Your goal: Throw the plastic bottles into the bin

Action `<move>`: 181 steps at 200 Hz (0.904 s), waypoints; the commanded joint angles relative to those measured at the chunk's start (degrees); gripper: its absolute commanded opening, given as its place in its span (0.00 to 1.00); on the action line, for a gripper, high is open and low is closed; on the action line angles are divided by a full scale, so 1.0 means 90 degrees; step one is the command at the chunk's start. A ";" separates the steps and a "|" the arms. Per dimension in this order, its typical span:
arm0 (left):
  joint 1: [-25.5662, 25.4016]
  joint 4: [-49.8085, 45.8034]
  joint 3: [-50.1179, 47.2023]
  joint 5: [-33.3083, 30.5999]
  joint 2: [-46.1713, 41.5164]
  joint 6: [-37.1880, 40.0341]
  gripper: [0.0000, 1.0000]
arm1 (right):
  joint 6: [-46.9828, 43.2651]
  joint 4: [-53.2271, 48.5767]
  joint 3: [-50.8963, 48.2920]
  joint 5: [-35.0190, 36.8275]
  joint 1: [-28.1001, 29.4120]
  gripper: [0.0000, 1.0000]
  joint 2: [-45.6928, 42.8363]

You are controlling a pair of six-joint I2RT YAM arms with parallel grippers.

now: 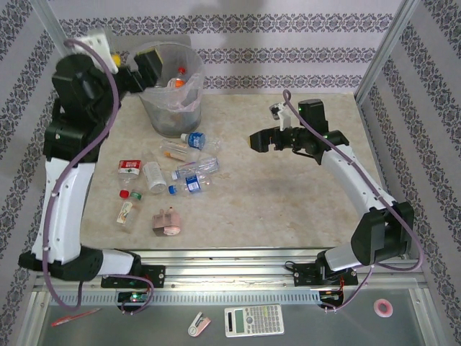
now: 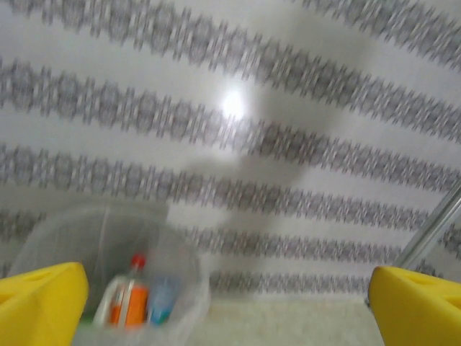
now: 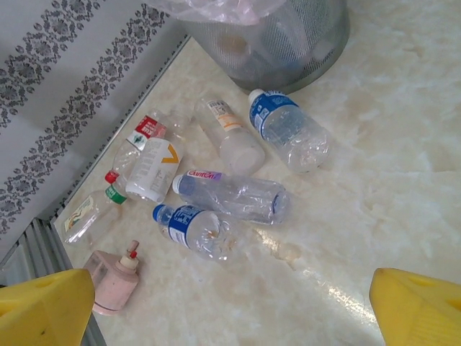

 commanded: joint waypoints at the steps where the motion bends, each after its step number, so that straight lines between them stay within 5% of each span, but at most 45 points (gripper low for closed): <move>1: -0.0053 -0.1045 -0.1040 0.0121 -0.0539 -0.0706 1.00 | -0.0072 -0.0189 0.0096 -0.0179 0.0220 0.98 0.0081; 31: -0.0118 -0.1607 -0.2597 0.0520 -0.1249 -0.1639 1.00 | -0.0070 -0.0219 0.0007 -0.0150 0.0367 0.98 0.0060; 71: -0.0231 -0.2489 -0.3731 0.0038 -0.1518 -0.2239 1.00 | -0.0079 -0.0310 -0.0078 -0.0190 0.0612 0.98 0.0145; 181: 0.0146 -0.2612 -0.3890 -0.0431 0.0215 -0.1999 1.00 | -0.0066 -0.0433 -0.0261 -0.0172 0.0860 0.98 -0.0078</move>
